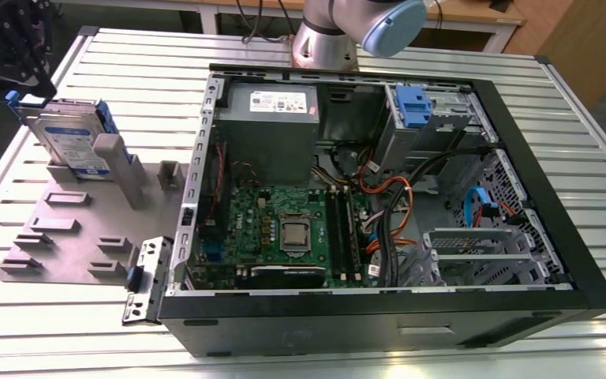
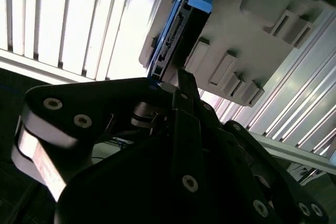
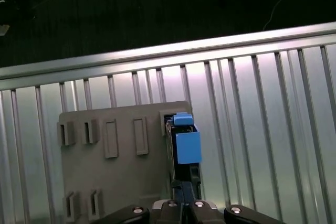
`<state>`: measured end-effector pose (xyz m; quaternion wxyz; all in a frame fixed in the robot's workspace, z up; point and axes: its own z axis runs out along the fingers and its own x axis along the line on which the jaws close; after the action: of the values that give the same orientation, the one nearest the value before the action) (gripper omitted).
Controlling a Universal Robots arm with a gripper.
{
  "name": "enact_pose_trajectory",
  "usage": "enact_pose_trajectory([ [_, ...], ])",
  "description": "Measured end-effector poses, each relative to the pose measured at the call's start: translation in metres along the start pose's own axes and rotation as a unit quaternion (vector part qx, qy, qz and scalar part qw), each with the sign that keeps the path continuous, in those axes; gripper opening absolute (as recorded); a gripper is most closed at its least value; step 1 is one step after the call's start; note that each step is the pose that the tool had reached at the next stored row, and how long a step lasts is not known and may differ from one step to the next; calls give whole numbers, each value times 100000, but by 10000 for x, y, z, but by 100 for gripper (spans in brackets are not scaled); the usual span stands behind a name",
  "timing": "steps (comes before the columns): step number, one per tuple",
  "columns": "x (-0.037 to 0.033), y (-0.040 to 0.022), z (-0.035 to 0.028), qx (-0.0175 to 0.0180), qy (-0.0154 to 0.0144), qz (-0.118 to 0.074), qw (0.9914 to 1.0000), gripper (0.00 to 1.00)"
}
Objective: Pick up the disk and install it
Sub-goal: 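Pick up the disk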
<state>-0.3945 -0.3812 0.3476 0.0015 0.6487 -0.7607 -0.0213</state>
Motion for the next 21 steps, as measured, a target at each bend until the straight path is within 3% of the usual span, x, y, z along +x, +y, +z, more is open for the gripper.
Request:
enact_pose_trajectory([
  [6, -5, -35, 83, 4, -132, 608, 99998, 11],
  [13, -5, -36, 86, 4, -144, 881, 99996, 11],
  [15, -5, -36, 87, 5, -143, 890, 99996, 17],
  [17, -5, -36, 86, 4, -150, 889, 99996, 29],
  [18, -5, -36, 87, 5, -161, 892, 99996, 29],
  [20, -5, -36, 87, 1, -188, 891, 99996, 41],
  [21, -5, -36, 87, -2, -202, 888, 99996, 41],
])
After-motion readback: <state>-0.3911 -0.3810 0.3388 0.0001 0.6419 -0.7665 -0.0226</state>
